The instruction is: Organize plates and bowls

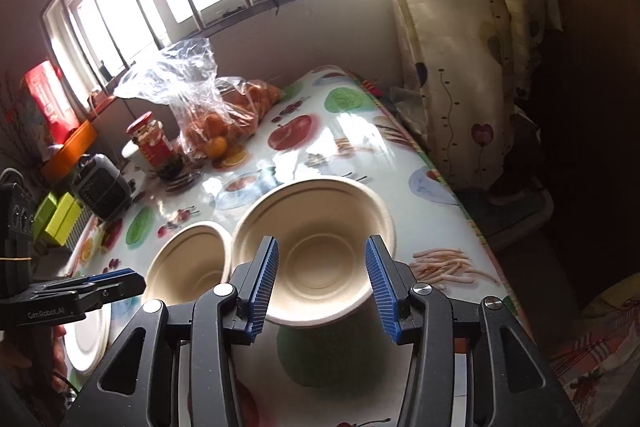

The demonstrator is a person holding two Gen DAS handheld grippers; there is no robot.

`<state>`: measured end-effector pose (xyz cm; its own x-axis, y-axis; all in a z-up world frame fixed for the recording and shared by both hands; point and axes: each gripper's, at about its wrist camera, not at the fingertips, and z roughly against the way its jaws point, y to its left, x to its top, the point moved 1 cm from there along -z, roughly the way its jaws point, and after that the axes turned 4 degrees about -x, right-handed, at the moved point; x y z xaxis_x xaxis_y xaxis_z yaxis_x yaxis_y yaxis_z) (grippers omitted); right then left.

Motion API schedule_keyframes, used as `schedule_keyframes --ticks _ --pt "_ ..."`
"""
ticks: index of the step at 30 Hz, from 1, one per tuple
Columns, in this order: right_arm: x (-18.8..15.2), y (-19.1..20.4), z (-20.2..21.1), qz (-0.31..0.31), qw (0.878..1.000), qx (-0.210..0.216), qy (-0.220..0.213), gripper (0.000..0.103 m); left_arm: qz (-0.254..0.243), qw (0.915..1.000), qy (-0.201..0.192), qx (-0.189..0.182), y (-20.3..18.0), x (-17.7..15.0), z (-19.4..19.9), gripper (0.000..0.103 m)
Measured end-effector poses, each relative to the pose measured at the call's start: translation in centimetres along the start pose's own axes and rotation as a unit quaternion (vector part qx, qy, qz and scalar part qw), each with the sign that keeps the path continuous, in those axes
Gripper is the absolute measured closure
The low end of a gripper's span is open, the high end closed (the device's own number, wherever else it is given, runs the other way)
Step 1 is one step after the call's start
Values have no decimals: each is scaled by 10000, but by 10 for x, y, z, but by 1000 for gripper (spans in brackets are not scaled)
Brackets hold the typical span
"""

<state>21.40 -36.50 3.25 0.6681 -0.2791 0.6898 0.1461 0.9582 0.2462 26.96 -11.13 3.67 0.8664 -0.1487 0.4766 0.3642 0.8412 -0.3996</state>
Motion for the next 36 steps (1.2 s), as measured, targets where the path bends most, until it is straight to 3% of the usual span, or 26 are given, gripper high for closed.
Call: schedule_keyframes --ticks 4,12,36 --pt "0 -19 -2 -221 9996 -155 34 58 -183 9998 94 -72 -17 2 -11 57" --pt "-4 -35 -17 -418 9988 -63 260 58 -384 9986 260 -255 -44 15 -35 57" --pt "-9 -41 -47 -572 9963 274 585 58 -395 9982 414 -179 -59 71 -80 57"
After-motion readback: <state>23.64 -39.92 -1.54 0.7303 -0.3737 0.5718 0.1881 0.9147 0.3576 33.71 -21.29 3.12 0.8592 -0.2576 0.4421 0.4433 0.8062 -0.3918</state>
